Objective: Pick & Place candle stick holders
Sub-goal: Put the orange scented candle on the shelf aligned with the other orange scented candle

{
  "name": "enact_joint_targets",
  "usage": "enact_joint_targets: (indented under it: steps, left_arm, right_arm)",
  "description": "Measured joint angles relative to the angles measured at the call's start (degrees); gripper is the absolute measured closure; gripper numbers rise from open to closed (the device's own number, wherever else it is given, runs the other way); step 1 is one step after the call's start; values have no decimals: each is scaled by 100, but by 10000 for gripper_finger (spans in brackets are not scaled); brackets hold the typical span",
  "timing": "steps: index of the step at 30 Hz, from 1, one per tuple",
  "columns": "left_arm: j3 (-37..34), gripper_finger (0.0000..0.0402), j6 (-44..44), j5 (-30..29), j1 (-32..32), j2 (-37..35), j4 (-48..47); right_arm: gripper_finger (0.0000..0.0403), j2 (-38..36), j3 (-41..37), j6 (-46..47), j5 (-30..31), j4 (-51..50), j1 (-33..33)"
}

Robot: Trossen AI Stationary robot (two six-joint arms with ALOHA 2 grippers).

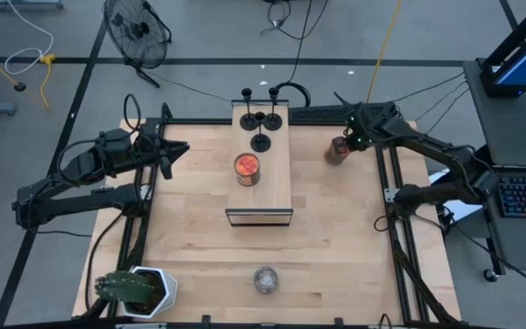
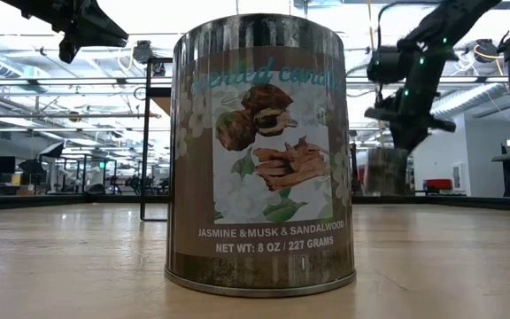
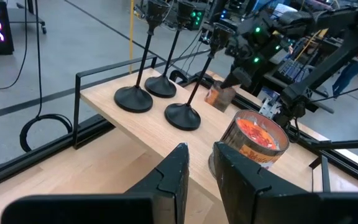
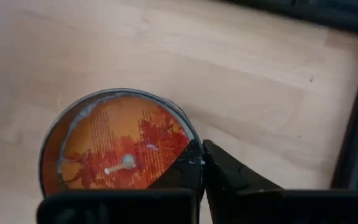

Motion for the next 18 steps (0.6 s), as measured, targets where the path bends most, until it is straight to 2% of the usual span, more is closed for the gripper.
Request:
enact_joint_targets:
  steps: [4, 11, 18]
  left_arm:
    - [0, 321, 134, -1, 0, -2, 0]
    - [0, 321, 657, -5, 0, 0, -4]
    - [0, 321, 705, -7, 0, 0, -46]
  right_arm:
    - [402, -166, 347, -99, -3, -415, 166]
    - [402, -195, 1649, -287, -3, -1425, 717]
    - [403, -4, 2904, -218, 17, -2106, 1459]
